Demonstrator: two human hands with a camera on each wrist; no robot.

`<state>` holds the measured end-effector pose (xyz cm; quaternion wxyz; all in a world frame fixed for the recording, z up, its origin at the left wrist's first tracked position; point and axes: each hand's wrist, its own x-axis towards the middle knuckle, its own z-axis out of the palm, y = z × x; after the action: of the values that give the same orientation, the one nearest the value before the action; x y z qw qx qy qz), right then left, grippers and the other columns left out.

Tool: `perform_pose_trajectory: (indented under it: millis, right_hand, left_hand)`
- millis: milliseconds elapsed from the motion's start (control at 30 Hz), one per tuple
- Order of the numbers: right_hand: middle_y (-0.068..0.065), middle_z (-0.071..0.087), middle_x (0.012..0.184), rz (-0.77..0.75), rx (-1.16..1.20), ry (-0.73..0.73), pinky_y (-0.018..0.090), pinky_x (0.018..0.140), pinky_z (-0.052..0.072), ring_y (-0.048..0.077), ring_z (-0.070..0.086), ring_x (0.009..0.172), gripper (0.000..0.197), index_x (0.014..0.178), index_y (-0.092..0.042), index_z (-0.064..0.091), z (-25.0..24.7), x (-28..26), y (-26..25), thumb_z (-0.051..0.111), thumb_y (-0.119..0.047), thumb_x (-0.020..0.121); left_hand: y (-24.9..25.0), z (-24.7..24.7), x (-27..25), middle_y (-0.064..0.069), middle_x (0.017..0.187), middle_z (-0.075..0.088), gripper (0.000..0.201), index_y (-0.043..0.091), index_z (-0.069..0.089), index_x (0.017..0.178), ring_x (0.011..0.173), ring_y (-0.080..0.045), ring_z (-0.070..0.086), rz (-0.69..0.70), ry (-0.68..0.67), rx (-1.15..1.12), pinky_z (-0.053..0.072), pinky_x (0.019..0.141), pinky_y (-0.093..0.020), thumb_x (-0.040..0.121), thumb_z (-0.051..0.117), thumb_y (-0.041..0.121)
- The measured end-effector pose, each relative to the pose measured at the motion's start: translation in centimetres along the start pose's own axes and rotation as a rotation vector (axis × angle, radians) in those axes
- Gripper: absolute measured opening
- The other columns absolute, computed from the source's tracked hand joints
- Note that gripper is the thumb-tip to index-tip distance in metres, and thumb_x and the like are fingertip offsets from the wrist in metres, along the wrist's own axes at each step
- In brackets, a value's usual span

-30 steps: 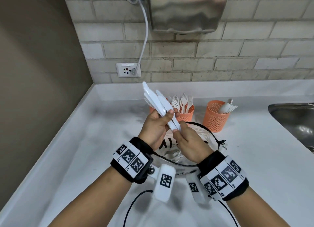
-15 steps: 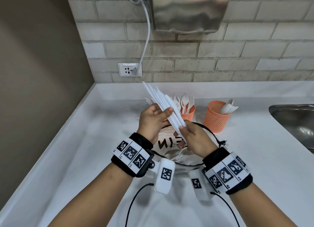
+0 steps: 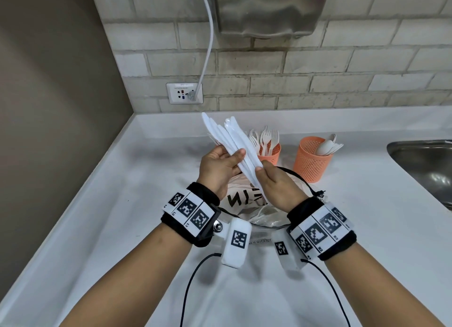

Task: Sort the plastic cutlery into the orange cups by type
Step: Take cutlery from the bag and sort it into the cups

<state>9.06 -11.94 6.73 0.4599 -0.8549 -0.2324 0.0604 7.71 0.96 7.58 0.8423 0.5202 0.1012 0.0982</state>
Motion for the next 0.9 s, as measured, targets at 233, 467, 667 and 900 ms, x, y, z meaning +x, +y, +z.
perform_pose_trajectory:
  millis: [233,467,667,900]
  right_hand:
    - [-0.002,0.054,0.078,0.021,-0.066,-0.060,0.020,0.063,0.038,0.011,0.051,0.070,0.032,0.120,-0.003,0.046,0.1,0.2,0.4,0.034,-0.026,0.100]
    - [-0.005,0.042,0.064,-0.004,-0.168,-0.024,0.015,0.049,0.031,0.006,0.040,0.055,0.029,0.120,0.000,0.044,0.2,0.2,0.4,0.031,-0.017,0.100]
    - [-0.006,0.040,0.062,-0.031,-0.278,-0.069,0.028,0.061,0.032,0.016,0.042,0.058,0.020,0.110,-0.005,0.042,0.5,-0.1,0.1,0.032,-0.019,0.100]
    - [-0.009,0.040,0.060,-0.094,-0.212,-0.087,0.011,0.049,0.034,0.000,0.039,0.053,0.009,0.105,-0.014,0.040,0.4,-0.3,-0.8,0.032,-0.017,0.100]
  left_hand:
    - [-0.2,-0.3,0.1,-0.011,0.092,0.067,0.009,0.001,0.062,0.096,0.076,-0.018,0.068,-0.037,0.012,0.022,0.060,0.066,-0.025,0.091,0.053,-0.001]
    - [-0.3,0.2,-0.6,-0.005,0.093,0.067,0.025,0.006,0.055,0.114,0.082,-0.013,0.067,-0.113,-0.119,0.012,0.057,0.076,-0.024,0.101,0.034,0.005]
    - [-0.1,-0.1,-0.7,0.000,0.076,0.069,0.012,0.011,0.057,0.103,0.074,-0.013,0.067,-0.136,-0.144,0.015,0.059,0.068,-0.022,0.096,0.048,0.008]
    - [0.9,-0.3,-0.2,-0.007,0.083,0.063,0.012,0.008,0.055,0.098,0.074,-0.017,0.064,-0.114,-0.113,0.146,0.059,0.062,-0.023,0.095,0.047,0.000]
